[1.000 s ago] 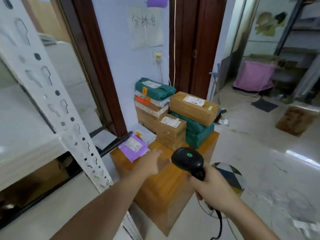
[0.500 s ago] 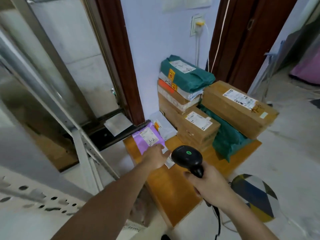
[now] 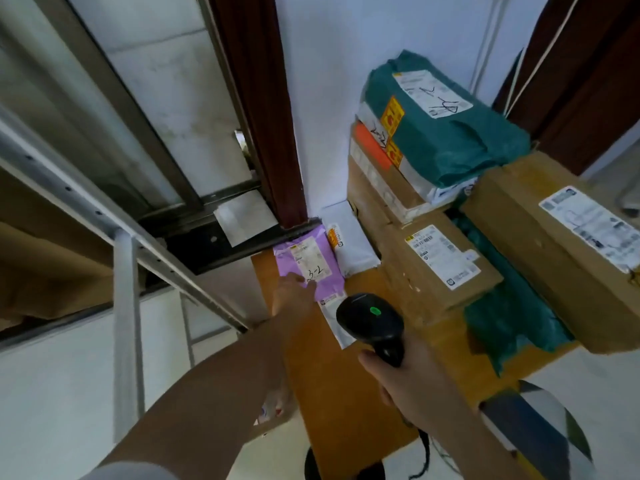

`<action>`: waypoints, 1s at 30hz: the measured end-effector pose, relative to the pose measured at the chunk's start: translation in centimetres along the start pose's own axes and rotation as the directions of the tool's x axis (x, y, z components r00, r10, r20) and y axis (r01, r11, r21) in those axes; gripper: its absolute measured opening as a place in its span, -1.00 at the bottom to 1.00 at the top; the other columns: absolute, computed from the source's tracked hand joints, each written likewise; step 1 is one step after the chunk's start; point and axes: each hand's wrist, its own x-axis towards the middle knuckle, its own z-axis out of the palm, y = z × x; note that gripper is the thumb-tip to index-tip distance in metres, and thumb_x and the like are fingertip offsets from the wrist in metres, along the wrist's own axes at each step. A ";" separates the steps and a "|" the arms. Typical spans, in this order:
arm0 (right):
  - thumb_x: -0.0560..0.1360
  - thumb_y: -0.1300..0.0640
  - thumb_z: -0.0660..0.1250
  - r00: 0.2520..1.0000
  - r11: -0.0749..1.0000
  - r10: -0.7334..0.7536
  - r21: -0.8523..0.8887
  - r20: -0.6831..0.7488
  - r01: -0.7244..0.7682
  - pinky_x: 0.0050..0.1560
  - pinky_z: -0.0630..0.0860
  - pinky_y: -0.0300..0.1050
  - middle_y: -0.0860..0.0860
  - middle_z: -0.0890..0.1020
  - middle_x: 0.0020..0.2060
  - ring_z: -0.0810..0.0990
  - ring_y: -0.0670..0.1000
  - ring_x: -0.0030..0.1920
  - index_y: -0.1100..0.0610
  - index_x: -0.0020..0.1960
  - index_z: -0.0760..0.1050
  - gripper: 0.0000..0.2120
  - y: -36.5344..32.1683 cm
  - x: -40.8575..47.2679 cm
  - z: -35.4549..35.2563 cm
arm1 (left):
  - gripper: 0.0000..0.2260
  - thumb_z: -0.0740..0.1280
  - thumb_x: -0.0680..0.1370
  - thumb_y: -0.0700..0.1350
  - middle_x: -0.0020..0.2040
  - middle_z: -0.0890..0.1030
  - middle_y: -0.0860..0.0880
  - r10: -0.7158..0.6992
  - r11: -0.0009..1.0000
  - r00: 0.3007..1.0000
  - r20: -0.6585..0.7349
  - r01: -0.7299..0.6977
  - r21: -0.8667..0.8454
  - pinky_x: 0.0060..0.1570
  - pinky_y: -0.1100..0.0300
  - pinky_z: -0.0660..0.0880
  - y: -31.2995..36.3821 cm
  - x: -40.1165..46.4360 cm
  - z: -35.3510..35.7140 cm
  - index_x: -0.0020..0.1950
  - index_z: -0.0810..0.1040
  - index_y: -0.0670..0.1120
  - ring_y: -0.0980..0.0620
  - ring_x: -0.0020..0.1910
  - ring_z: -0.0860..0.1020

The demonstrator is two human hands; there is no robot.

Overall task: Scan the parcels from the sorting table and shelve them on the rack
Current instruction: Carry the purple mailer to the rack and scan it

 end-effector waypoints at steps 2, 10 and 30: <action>0.55 0.16 0.39 0.999 1.000 -0.024 -0.014 0.022 0.025 -0.48 0.40 -0.32 -0.11 0.46 -0.59 0.42 -0.16 -0.57 0.09 -0.05 0.47 -0.91 0.2 1.7 -0.3 | -0.58 0.45 0.61 0.12 0.37 0.53 -0.14 -0.101 0.991 0.995 -0.028 0.098 -0.089 0.27 -0.10 0.61 0.2 1.5 0.9 0.38 0.53 -0.07 -0.13 0.26 0.58; 0.55 0.15 0.40 0.996 1.000 -0.002 -0.005 0.094 0.002 -0.48 0.40 -0.36 -0.16 0.49 -0.59 0.43 -0.19 -0.58 0.04 -0.07 0.44 -0.86 1.7 6.7 -1.2 | -0.08 0.47 0.53 0.30 0.55 0.33 -0.23 -0.394 0.919 0.919 -0.032 0.392 -0.043 0.54 -0.20 0.32 -1.4 7.0 4.1 0.65 0.17 -0.20 -0.26 0.56 0.33; 0.55 0.17 0.39 0.994 0.997 0.031 0.065 0.106 -0.038 -0.48 0.41 -0.32 -0.09 0.48 -0.60 0.42 -0.14 -0.60 0.18 0.02 0.47 -0.87 0.5 7.5 -3.6 | -0.63 0.52 0.58 -0.14 0.17 0.71 -0.09 -0.160 0.697 0.983 0.085 0.173 -0.696 0.01 -0.15 0.72 0.8 3.4 -0.7 0.30 0.45 -0.03 -0.13 0.05 0.74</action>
